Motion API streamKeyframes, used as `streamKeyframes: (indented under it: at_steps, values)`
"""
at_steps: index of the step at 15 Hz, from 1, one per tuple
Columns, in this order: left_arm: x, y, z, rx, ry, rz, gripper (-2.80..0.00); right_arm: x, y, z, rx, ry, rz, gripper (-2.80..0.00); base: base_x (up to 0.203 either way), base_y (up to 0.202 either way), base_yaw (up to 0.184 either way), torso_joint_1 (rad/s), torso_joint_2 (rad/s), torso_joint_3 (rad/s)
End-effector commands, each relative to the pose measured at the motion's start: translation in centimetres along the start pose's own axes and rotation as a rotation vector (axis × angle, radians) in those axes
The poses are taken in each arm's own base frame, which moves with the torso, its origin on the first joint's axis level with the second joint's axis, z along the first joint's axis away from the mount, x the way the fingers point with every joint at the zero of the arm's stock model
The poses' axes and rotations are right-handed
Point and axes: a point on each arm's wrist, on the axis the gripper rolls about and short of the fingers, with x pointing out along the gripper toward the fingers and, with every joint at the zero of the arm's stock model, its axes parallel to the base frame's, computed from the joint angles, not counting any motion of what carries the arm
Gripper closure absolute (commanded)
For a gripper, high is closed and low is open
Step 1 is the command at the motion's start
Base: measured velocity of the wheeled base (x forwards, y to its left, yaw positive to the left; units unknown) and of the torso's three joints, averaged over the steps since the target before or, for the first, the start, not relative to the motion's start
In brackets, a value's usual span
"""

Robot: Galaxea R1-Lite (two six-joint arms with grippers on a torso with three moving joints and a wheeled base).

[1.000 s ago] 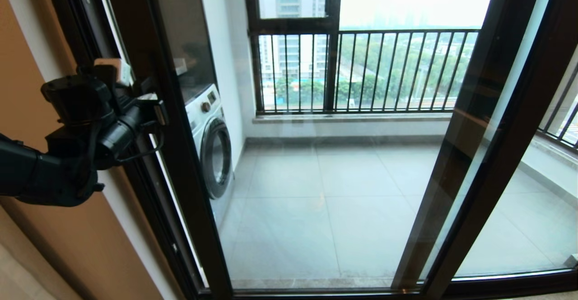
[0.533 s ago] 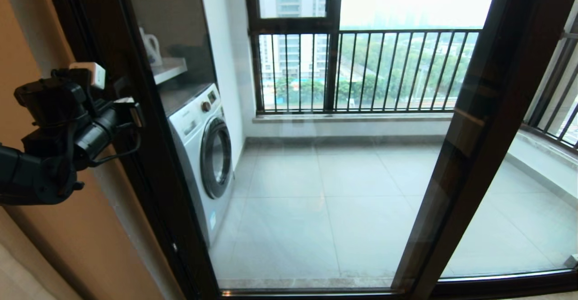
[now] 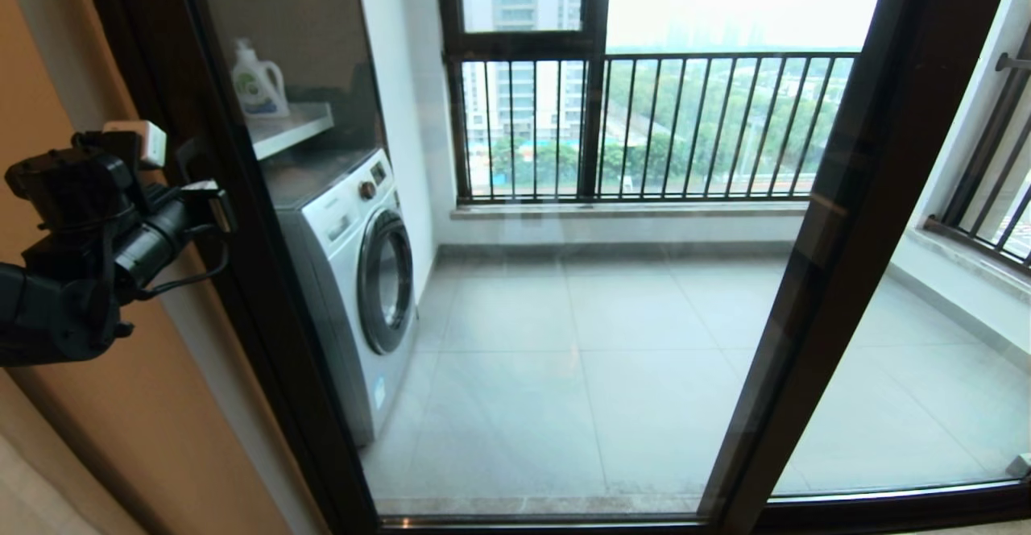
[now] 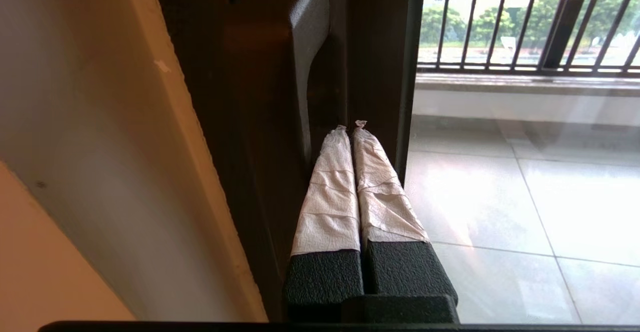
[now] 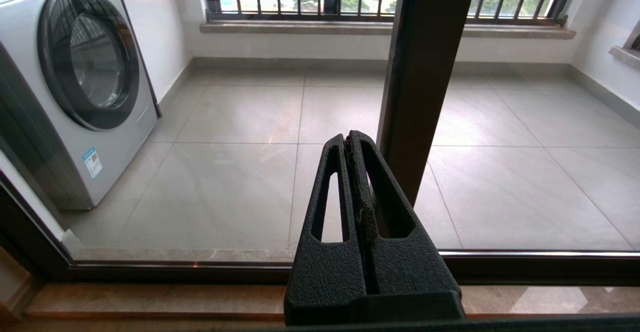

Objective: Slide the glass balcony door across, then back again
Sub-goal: Close the slid door

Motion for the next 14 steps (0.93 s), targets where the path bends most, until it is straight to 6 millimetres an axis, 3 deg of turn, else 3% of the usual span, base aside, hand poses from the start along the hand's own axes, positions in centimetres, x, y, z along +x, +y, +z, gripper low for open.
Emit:
streamKeyframes:
  at_steps: [1, 9, 14]
  values:
    - [0.3, 0.7, -0.4, 0.002, 0.004, 0.011, 0.00, 0.1, 0.0, -0.3, -0.001, 0.013, 0.001, 0.00, 0.000, 0.000, 0.000, 0.000, 0.00, 0.000]
    - [1.2, 3.5, -0.4, 0.009, -0.012, 0.048, 0.00, 0.1, 0.0, -0.3, -0.001, 0.013, 0.001, 0.00, 0.000, 0.000, 0.000, 0.000, 0.00, 0.000]
    - [1.6, 4.3, -0.7, 0.011, -0.011, 0.065, 0.00, 0.1, 0.0, -0.3, -0.001, 0.013, 0.001, 0.00, 0.000, 0.000, 0.000, 0.000, 0.00, 0.000]
